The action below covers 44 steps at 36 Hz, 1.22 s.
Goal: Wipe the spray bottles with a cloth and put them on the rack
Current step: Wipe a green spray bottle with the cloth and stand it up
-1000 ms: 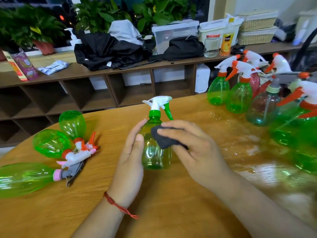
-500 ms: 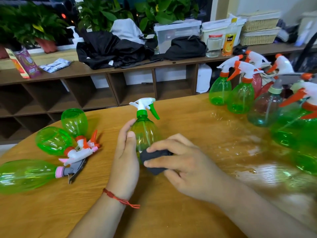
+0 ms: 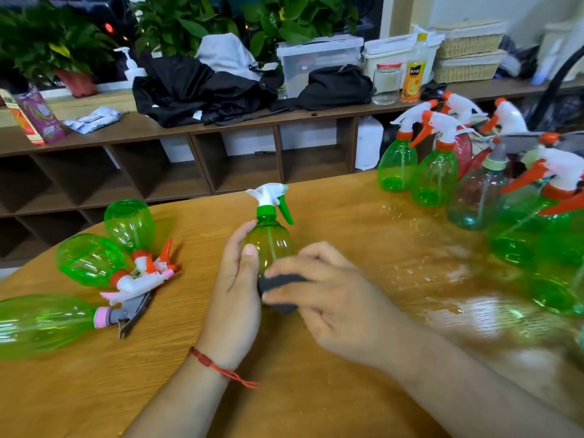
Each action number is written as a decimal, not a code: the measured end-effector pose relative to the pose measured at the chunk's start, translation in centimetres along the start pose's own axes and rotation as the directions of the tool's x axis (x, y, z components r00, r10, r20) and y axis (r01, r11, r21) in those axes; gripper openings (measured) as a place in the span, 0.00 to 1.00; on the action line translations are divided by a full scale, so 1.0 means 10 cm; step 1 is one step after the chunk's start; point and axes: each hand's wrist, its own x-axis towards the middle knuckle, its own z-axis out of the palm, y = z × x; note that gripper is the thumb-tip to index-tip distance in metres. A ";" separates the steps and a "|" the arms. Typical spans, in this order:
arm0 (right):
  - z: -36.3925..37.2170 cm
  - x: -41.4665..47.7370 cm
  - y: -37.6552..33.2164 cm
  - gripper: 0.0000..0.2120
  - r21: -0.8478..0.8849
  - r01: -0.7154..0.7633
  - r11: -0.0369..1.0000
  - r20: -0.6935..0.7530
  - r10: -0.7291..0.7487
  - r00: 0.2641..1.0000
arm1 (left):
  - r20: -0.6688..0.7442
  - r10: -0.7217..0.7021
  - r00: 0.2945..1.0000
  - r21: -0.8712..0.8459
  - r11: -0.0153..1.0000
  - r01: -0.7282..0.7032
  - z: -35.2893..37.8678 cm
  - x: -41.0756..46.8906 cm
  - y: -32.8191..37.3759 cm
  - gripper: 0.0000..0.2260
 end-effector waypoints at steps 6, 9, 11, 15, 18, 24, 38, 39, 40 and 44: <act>0.04 0.02 0.03 0.21 0.007 0.009 1.000 -0.068 -0.008 0.998 | 0.016 0.014 1.000 -0.034 0.999 -0.014 -0.04 0.02 0.01 0.16; 0.03 0.08 0.12 0.25 0.069 -0.131 0.989 -0.233 0.144 0.962 | 0.084 0.042 0.996 0.012 0.999 -0.043 0.03 -0.02 -0.01 0.15; 0.00 0.12 0.19 0.26 0.203 -0.236 0.950 -0.298 0.289 0.910 | 0.099 0.065 0.993 0.024 0.997 -0.068 0.07 -0.05 -0.01 0.16; -0.06 0.16 0.27 0.26 0.426 -0.270 0.863 -0.286 0.412 0.865 | 0.090 0.076 0.993 -0.009 0.997 -0.076 0.10 -0.07 0.01 0.17; -0.06 0.13 0.25 0.27 0.402 -0.209 0.891 -0.292 0.341 0.893 | 0.071 0.050 0.996 -0.074 0.996 -0.044 0.09 -0.05 -0.01 0.17; 0.06 0.08 0.06 0.24 0.193 0.018 0.981 -0.190 0.020 0.982 | -0.051 -0.053 0.997 -0.199 0.979 0.042 -0.10 0.09 -0.03 0.18; 0.02 0.14 0.12 0.07 0.518 -0.335 0.787 -0.294 0.532 0.794 | 0.093 -0.023 0.995 -0.202 0.978 0.042 0.01 0.03 -0.02 0.18; 0.00 0.15 0.14 0.07 0.518 -0.345 0.783 -0.317 0.550 0.773 | 0.101 -0.029 0.994 -0.206 0.977 0.050 0.02 0.03 -0.02 0.18; 0.00 0.15 0.14 0.08 0.530 -0.351 0.772 -0.330 0.570 0.752 | 0.105 -0.034 0.994 -0.203 0.978 0.055 0.02 0.03 -0.03 0.19; 0.01 0.13 0.16 0.10 0.465 -0.341 0.817 -0.401 0.538 0.742 | 0.113 -0.045 0.993 -0.176 0.982 0.065 0.03 0.04 -0.08 0.21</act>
